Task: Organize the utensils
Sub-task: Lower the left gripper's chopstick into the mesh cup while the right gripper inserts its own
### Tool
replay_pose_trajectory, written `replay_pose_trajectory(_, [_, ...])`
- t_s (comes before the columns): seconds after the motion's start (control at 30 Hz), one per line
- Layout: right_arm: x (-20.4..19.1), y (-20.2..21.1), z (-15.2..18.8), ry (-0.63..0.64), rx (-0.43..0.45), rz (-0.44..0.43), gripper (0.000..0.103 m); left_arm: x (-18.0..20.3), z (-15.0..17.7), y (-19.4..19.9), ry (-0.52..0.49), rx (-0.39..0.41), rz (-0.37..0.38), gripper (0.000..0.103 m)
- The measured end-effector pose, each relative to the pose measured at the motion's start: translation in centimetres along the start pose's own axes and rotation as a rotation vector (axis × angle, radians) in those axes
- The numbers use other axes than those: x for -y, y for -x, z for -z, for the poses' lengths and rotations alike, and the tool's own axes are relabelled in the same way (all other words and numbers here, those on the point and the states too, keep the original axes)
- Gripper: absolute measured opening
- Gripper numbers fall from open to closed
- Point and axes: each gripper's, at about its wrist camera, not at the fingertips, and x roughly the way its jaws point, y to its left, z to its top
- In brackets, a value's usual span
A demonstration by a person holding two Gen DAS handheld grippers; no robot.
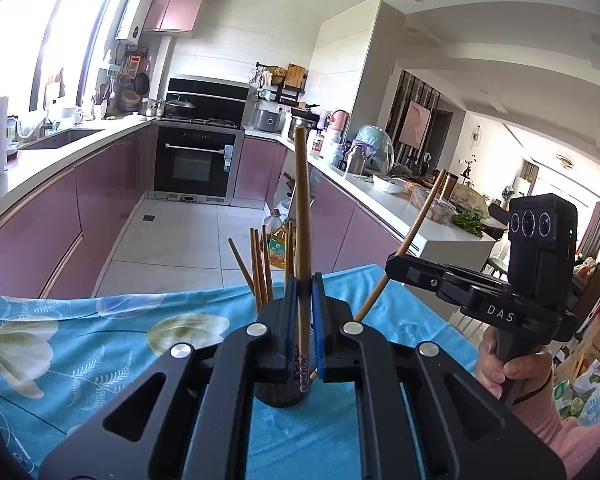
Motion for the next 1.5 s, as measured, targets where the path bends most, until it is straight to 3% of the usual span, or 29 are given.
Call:
replay_pose_trajectory(0.27, [0.5,-0.8,-0.7,-0.002,0.007,0.017,0.006,0.3,-1.0,-1.1,0.003,0.008,-0.011,0.008])
replay_pose_trajectory(0.77, [1.1,-2.9,0.2,-0.018,-0.045,0.043,0.006,0.7,-0.4,-4.4,-0.012,-0.056,-0.048,0.008])
replay_pose_trajectory(1.5, [1.4,-4.0,0.6,-0.027,-0.085,0.045,0.006,-0.2,0.1,-6.1,-0.008,-0.113,-0.042,0.008])
